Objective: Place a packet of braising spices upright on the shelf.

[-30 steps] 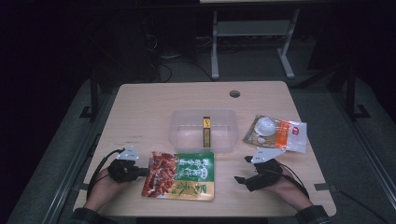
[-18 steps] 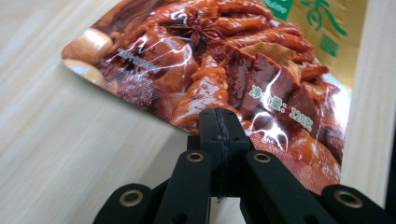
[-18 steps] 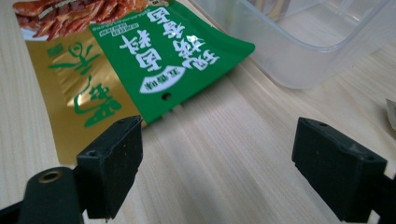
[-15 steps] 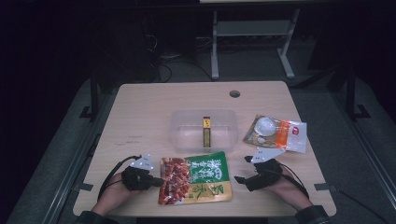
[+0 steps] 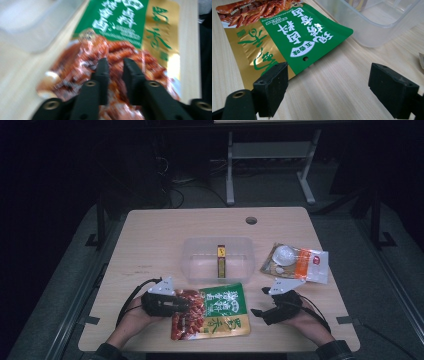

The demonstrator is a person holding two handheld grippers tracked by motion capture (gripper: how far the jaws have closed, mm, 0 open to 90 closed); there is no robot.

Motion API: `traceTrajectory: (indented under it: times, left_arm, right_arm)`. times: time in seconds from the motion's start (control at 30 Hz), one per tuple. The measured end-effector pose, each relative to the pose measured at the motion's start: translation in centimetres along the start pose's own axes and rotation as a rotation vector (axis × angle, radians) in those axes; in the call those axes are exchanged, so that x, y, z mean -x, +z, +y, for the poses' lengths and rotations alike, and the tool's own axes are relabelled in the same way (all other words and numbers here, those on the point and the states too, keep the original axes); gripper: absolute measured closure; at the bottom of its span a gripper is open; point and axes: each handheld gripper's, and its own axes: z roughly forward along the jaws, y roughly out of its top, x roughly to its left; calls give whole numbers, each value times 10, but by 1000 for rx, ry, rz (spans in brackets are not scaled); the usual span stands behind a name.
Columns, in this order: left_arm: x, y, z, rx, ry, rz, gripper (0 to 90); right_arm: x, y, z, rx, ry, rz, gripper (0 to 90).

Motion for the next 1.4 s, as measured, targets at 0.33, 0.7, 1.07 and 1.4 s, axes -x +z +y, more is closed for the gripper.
traceTrajectory:
  times: [0.33, 0.7, 1.07, 1.4]
  left_arm:
    - [-13, 38, 22, -43, 76, -31, 291]
    - [-24, 51, 20, -56, 76, -43, 185]
    - [-28, 57, 21, -55, 81, -66, 162]
    - [-28, 58, 17, -41, 71, -80, 174]
  right_arm:
    - [-2, -3, -2, -2, 10, 6, 156]
    - [-5, -12, -11, 2, 18, -14, 156]
    - [-7, -20, -19, 3, 39, -29, 156]
    - [-8, -21, -18, 2, 36, -26, 156]
